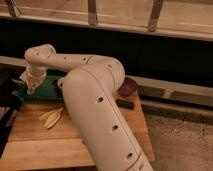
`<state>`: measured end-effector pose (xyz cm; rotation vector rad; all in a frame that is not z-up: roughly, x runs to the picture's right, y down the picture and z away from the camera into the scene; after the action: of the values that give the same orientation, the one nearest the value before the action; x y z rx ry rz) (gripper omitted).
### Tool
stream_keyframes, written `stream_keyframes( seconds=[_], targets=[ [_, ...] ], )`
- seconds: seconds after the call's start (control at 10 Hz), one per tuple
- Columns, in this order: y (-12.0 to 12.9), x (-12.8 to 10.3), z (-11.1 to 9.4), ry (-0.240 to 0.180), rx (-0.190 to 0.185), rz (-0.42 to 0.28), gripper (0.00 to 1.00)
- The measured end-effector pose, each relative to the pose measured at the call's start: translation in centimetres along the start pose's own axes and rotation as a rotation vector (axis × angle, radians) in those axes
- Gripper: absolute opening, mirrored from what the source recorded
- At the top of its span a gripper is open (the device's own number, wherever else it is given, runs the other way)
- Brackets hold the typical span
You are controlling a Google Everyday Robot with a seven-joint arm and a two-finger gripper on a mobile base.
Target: Place towel in tray
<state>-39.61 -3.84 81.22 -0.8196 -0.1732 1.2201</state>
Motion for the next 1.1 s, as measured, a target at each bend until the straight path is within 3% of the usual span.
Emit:
stream_keyframes(
  seconds=[0.5, 0.7, 0.9, 1.1],
  targets=[
    [-0.5, 0.0, 0.5, -0.003, -0.012, 0.031, 0.00],
    [-3.2, -1.2, 1.8, -0.014, -0.028, 0.087, 0.00],
    [-6.8, -2.3, 3.7, -0.024, -0.068, 0.146, 0.00],
    [-8.6, -2.9, 5.2, -0.028, -0.101, 0.189, 0.05]
  ],
)
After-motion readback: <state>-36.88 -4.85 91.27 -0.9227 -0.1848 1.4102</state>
